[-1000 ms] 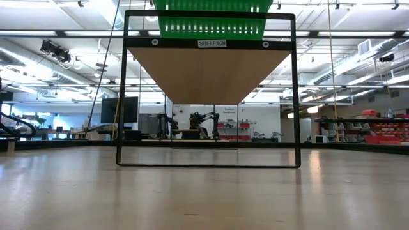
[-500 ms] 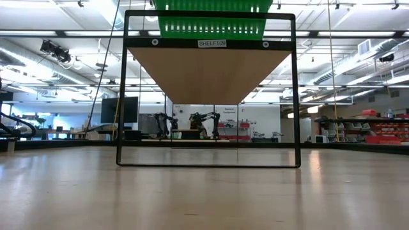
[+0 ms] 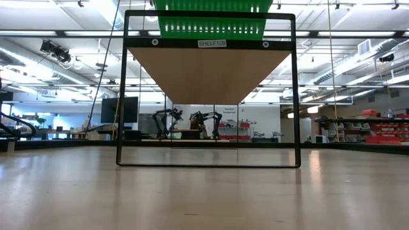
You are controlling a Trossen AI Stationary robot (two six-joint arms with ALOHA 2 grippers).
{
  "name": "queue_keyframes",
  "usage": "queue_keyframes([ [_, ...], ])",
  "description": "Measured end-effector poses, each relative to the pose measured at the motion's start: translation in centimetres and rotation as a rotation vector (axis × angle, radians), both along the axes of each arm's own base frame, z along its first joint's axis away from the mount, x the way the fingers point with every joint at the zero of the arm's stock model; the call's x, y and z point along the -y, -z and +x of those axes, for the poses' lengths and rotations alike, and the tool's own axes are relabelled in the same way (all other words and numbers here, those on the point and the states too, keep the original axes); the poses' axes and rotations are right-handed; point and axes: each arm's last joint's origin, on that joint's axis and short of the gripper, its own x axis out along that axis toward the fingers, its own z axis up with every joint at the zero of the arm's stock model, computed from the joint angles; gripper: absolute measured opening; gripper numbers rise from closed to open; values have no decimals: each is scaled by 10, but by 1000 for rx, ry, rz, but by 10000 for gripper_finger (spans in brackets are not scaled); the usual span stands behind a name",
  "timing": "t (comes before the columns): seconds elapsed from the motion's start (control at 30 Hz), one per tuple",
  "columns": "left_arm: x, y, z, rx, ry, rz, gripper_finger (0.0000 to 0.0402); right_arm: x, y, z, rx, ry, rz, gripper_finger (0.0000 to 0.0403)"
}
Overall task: Stack baskets on shelf by color
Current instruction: Stack the green basket on top of the green baskets on the shelf
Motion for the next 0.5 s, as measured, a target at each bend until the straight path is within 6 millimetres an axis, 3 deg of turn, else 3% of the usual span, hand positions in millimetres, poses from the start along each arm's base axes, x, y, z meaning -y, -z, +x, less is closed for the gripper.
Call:
queue_keyframes([
  [0.5, 2, 1, 1, 0, -28, 2, 14, -1, 0, 0, 0, -5, 12, 46],
])
